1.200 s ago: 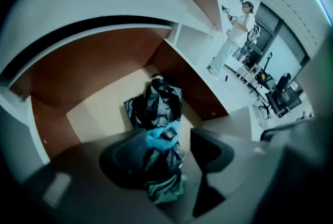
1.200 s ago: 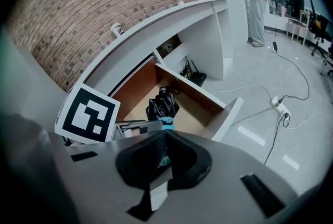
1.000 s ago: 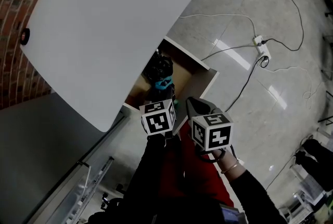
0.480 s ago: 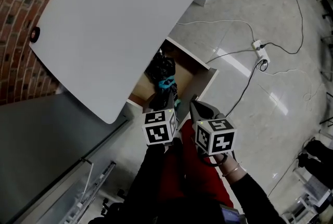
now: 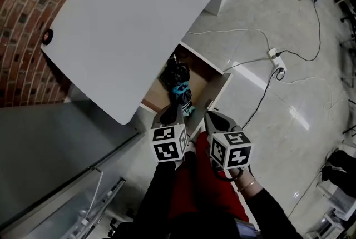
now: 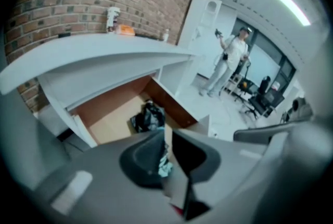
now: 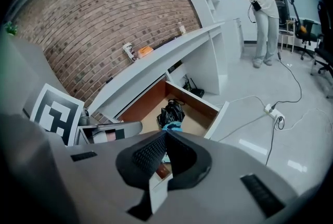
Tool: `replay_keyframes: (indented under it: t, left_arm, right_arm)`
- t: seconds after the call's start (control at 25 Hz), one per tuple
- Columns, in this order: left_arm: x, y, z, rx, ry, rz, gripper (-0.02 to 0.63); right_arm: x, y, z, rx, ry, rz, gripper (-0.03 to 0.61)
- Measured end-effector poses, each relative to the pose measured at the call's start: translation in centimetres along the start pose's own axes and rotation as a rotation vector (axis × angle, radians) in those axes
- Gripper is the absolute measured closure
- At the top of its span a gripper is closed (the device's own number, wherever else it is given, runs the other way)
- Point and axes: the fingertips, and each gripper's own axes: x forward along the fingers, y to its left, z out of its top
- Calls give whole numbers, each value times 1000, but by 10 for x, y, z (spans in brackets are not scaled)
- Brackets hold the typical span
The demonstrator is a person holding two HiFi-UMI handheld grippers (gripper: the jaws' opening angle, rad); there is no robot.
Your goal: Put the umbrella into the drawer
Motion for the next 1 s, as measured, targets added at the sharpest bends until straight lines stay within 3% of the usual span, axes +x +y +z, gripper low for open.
replay_keyframes:
  t: [0.36, 1.0]
  left_arm:
    - [-45, -1, 17, 28, -90, -6, 609]
    - [-135, -10, 52, 71, -270, -79, 611]
  right_arm:
    - [-26, 23, 8, -21, -70, 23, 572]
    - [-87, 67, 40, -111, -244, 81, 572]
